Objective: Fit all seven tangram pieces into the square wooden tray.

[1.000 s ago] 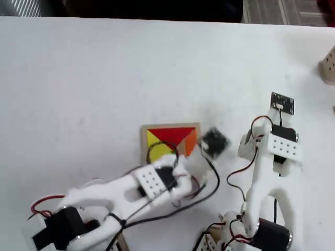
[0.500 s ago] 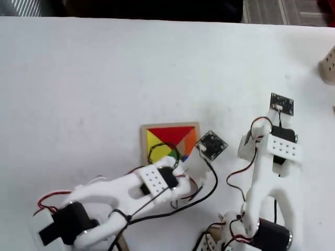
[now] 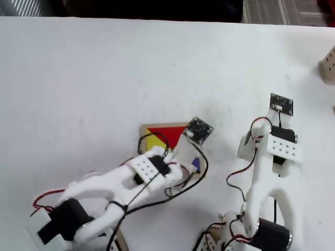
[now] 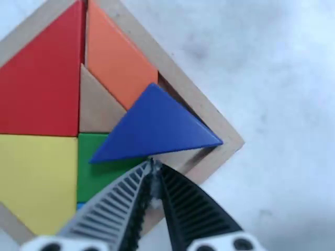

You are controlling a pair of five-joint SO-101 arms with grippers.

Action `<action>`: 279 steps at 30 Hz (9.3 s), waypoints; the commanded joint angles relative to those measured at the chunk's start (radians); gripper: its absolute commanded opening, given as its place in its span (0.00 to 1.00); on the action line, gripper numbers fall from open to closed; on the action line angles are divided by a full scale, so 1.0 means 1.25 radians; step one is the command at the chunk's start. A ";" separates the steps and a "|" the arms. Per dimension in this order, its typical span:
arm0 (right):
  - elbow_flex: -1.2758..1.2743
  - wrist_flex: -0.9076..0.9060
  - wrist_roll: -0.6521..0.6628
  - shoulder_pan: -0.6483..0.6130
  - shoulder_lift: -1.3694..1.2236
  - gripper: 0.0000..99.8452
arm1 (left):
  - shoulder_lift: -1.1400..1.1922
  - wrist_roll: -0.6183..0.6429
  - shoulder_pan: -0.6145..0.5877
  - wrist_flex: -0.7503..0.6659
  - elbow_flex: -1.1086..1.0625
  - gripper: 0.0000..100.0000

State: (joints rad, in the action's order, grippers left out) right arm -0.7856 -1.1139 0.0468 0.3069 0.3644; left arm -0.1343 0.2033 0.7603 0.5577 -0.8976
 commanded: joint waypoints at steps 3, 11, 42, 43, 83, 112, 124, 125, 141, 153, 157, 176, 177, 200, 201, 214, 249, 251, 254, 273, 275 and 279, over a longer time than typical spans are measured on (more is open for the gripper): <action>0.004 0.010 0.010 0.007 0.030 0.02 | -0.003 0.000 -0.099 0.006 0.079 0.02; 0.004 0.010 0.010 0.007 0.030 0.02 | 0.002 0.005 -0.105 -0.031 0.108 0.02; 0.004 0.012 0.010 0.007 0.030 0.02 | 0.158 0.064 0.063 -0.096 0.241 0.02; 0.004 0.012 0.010 0.007 0.030 0.02 | 0.158 0.064 0.063 -0.096 0.241 0.02; 0.004 0.035 0.009 0.056 0.030 0.02 | 0.225 0.108 0.127 -0.090 0.285 0.02; 0.004 0.041 0.001 0.058 0.030 0.02 | -0.025 0.109 0.053 -0.205 0.104 0.02; 0.004 0.057 0.000 0.095 0.030 0.02 | 0.228 0.108 0.031 -0.125 0.269 0.02; 0.004 0.057 0.000 0.095 0.030 0.02 | 0.228 0.108 0.028 -0.118 0.263 0.02; -0.010 0.057 0.004 0.060 0.030 0.02 | 0.031 0.109 0.013 -0.155 0.048 0.02; -0.053 0.082 0.007 -0.063 0.029 0.02 | -0.071 0.108 -0.099 -0.123 0.033 0.02; -0.074 0.096 0.007 -0.120 0.029 0.02 | -0.187 0.108 -0.148 -0.083 -0.021 0.02; -0.099 0.057 0.009 -0.354 0.039 0.02 | -0.202 0.108 -0.251 -0.120 -0.090 0.02; -0.099 0.057 0.009 -0.363 0.039 0.02 | -0.198 0.108 -0.251 -0.125 -0.090 0.02; -0.130 0.028 0.053 -0.535 0.147 0.02 | -0.191 0.108 -0.250 -0.126 -0.088 0.02; -0.133 0.018 0.066 -0.517 0.187 0.02 | -0.191 0.108 -0.250 -0.126 -0.088 0.02; -0.238 0.100 0.081 -0.215 0.321 0.02 | -0.190 0.047 -0.084 -0.210 -0.083 0.02; -0.086 0.096 0.076 -0.030 0.053 0.02 | 0.142 -0.006 0.067 -0.112 0.168 0.02; -0.086 0.096 0.075 -0.030 0.053 0.02 | 0.136 -0.006 0.056 -0.109 0.160 0.02; -0.086 0.096 0.075 -0.030 0.052 0.02 | 0.134 -0.006 0.037 -0.108 0.151 0.02; -0.086 0.050 0.114 -0.055 0.057 0.02 | 0.015 -0.006 -0.002 -0.096 0.126 0.02; -0.088 0.045 0.145 -0.073 0.058 0.02 | -0.037 -0.006 -0.035 -0.099 0.081 0.02; -0.087 0.045 0.205 -0.074 0.063 0.02 | -0.174 -0.070 -0.106 -0.098 -0.002 0.02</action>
State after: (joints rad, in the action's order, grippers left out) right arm -0.9344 -1.0449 0.2417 0.2240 0.4273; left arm -0.2048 0.1741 0.6882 0.4289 -0.8638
